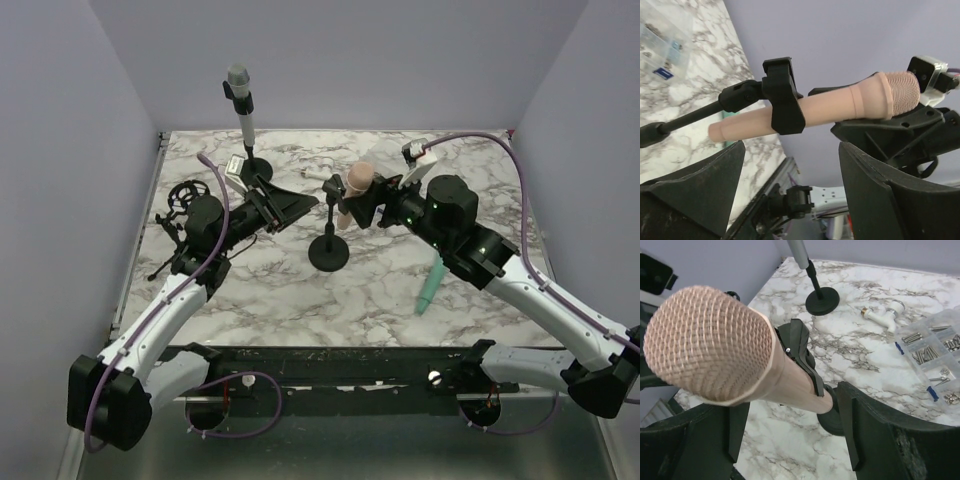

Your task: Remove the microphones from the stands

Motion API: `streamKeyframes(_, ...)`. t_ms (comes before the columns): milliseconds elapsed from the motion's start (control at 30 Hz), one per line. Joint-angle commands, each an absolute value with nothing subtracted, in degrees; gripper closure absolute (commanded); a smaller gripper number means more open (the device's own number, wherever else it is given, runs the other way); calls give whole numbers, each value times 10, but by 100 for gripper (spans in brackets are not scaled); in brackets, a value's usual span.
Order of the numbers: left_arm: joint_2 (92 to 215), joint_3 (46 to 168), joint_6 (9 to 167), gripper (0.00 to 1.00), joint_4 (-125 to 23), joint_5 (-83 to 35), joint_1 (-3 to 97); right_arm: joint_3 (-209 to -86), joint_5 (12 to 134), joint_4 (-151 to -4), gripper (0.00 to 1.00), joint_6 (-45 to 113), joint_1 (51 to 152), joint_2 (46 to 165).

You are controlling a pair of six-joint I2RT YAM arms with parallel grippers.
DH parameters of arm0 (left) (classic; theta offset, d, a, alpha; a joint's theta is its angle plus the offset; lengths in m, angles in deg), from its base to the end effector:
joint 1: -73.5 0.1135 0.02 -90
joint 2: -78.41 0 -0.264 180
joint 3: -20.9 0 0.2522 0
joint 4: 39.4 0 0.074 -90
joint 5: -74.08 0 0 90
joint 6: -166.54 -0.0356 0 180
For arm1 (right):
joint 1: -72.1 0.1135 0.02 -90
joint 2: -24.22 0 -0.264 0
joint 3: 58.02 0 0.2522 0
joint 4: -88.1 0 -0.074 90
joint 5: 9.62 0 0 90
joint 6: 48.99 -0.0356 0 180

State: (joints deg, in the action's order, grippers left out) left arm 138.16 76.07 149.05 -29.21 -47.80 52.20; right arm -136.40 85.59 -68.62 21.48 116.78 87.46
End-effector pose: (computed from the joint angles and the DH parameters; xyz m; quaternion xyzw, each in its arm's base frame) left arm 0.2188 -0.1055 0.3316 -0.0956 0.6703 -0.6462 0.3520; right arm 0.1821 0.1755 0.3996 -0.1353 0.7431 0.3187 0.5726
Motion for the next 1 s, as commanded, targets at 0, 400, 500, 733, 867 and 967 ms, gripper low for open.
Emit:
streamKeyframes(0,1328,786,1348,21,-430,-422,527,-1398,909,-691,25,225,1180,897)
streamKeyframes(400,1265,802,1234,13,-498,-412,527,-1403,1038,-733,30,261,1236,925)
streamKeyframes(500,1263,797,1229,13,-475,-431,527,-1385,1032,-768,34,281,1237,923)
streamKeyframes(733,1271,807,1198,11,-437,-506,543,-1351,996,-820,67,329,1236,912)
streamKeyframes(867,1302,812,1232,10,-364,-609,600,-1335,956,-830,84,357,1235,907)
streamKeyframes(967,1332,822,1249,8,-297,-679,632,-1332,892,-826,91,388,1236,904)
